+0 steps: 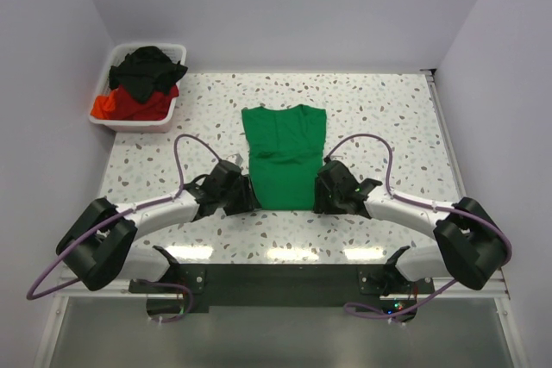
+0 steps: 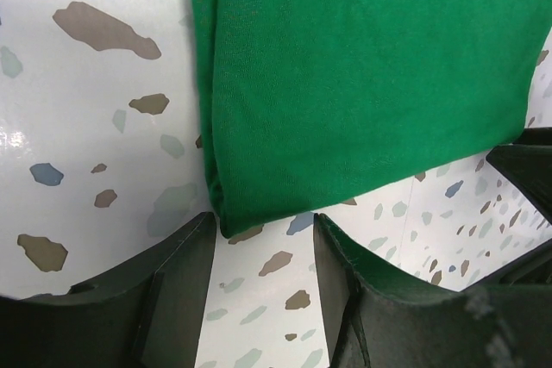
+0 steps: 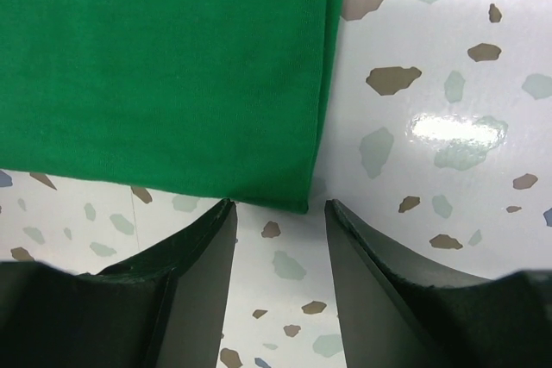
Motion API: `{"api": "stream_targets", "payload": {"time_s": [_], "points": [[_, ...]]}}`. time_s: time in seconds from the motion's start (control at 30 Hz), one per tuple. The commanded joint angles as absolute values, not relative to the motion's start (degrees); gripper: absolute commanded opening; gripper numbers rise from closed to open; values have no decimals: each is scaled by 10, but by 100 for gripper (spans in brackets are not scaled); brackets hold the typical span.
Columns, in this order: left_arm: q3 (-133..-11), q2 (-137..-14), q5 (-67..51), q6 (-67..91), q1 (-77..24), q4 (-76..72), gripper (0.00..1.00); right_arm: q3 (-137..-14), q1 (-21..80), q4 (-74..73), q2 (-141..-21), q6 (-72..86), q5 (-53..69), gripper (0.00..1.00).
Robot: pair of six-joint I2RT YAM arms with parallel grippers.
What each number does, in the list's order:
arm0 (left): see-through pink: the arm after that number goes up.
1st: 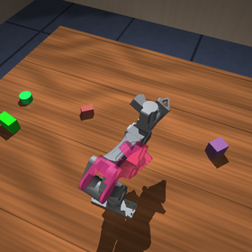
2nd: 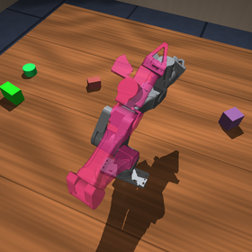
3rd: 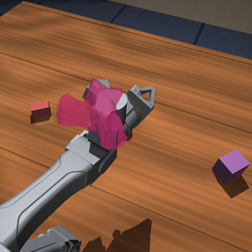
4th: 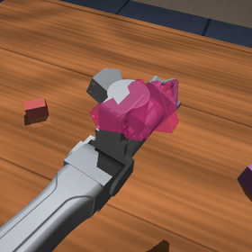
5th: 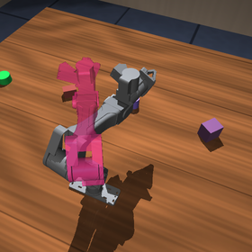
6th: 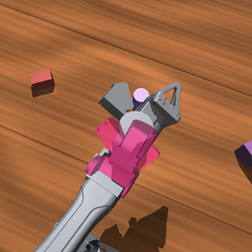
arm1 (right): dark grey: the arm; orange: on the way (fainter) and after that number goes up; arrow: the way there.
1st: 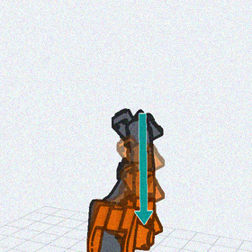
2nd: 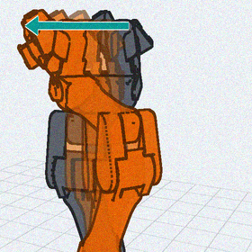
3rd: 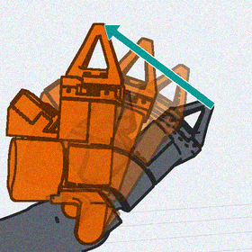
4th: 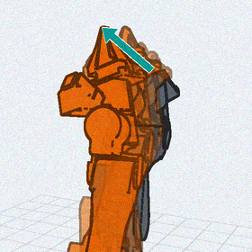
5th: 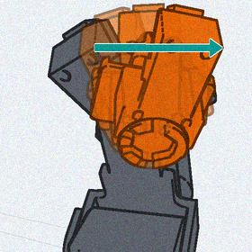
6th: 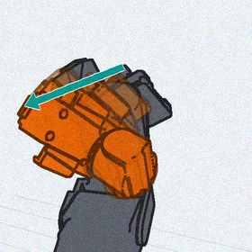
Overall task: Fold and stack the t-shirts
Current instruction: Fold the tshirt
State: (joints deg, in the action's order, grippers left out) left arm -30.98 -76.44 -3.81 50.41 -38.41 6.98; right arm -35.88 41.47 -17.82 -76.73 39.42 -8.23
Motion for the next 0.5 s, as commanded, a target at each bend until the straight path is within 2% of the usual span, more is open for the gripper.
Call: {"api": "stream_targets", "payload": {"time_s": [0.0, 0.23, 0.47], "points": [[-303, -774, -18, 507, -387, 80, 54, -357, 417, -162, -759, 403, -114, 49], [-302, -773, -7, 512, -387, 83, 52, -339, 416, -142, -766, 413, -107, 47], [-285, -778, -2, 519, -386, 62, 41, -338, 417, -128, -787, 415, -91, 39]]}}
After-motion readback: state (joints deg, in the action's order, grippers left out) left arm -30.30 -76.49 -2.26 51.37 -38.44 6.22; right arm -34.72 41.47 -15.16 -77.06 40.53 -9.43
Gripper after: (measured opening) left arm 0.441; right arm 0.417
